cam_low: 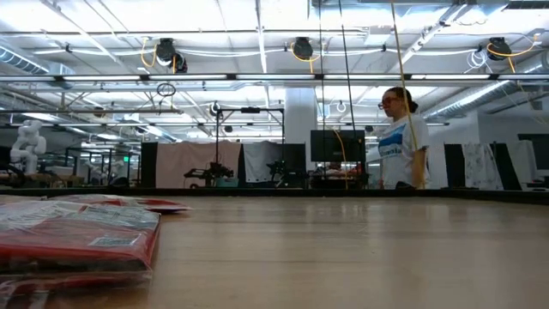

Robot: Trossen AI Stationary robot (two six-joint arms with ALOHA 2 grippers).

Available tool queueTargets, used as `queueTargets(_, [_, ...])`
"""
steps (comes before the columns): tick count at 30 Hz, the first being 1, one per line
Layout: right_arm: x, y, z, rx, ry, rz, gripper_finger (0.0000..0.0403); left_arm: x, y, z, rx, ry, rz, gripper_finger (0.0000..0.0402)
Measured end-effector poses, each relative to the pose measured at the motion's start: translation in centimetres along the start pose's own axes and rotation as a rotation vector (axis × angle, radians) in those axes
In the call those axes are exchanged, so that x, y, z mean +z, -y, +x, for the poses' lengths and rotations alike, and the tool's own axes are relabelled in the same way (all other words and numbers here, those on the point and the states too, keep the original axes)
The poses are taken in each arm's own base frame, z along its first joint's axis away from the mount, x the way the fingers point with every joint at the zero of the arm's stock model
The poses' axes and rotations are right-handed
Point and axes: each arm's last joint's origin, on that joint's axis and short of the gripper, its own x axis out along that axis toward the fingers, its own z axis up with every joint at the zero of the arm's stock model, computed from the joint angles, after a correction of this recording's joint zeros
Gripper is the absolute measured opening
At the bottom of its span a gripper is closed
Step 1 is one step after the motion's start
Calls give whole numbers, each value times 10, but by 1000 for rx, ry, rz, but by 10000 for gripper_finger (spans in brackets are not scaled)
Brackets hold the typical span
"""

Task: Sort popcorn bags into baskets
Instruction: Put the popcorn bag into the transparent bin

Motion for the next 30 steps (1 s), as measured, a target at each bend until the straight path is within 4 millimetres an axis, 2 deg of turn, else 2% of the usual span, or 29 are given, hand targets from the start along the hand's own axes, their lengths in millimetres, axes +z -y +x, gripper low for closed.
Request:
queueTargets(6, [-21, 16, 10, 140, 128, 56, 14, -22, -4, 7, 6, 14, -122, 246])
queueTargets(12, [-35, 24, 13, 135, 148, 95, 14, -42, -7, 5, -21, 33, -248, 250])
queueTargets(21, [-37, 26, 9, 106, 153, 101, 14, -36, -7, -28, 67, 28, -266, 235])
queueTargets(25, [-32, 25, 5, 91, 257, 93, 14, -39, -10, -29, 99, 5, -286, 236])
queueTargets(30, [-27, 24, 2, 71, 367, 97, 14, -39, -6, -23, 75, 42, -305, 256])
